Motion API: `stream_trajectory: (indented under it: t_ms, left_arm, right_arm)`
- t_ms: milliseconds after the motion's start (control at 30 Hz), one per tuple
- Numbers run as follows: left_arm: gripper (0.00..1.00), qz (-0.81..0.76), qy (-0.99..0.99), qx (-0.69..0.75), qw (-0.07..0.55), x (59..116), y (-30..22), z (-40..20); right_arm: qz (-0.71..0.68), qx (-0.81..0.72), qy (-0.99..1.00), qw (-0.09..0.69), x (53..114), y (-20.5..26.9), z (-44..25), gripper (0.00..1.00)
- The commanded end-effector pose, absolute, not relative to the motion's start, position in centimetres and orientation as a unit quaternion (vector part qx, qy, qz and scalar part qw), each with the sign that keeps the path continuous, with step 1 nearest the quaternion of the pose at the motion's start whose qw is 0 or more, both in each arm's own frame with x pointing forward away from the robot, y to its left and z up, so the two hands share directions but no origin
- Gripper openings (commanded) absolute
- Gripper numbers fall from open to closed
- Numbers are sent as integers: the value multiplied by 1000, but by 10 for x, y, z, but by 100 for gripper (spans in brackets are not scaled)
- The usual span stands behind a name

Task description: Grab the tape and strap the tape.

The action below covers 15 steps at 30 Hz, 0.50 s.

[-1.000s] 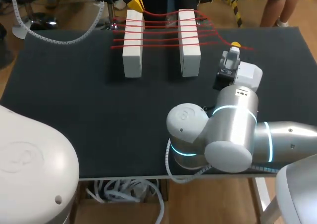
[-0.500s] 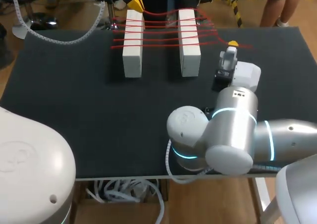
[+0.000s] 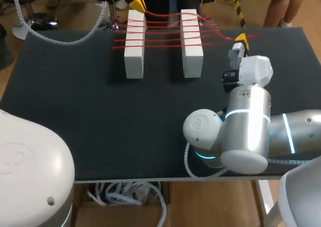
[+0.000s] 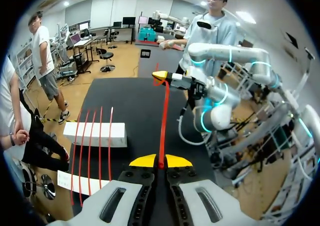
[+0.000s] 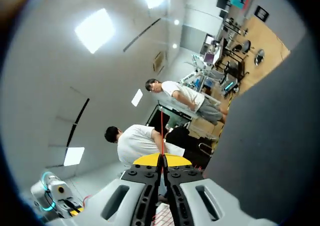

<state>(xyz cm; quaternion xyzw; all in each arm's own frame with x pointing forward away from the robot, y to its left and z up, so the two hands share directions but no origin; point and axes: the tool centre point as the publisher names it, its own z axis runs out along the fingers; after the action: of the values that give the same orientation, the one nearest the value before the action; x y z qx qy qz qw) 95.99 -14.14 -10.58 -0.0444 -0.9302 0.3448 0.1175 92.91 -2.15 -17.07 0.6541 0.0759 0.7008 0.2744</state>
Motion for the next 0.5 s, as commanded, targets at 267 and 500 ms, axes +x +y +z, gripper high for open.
stream_trajectory:
  t_ms: [267,500]
  left_arm:
    - [0,343,-931,-45,119,961,-142,-105]
    - [0,343,-931,-45,119,961,-142,-105]
  right_arm:
    - [612,697,166,336,914,-24,-153,0]
    - [612,697,166,336,914,-24,-153,0]
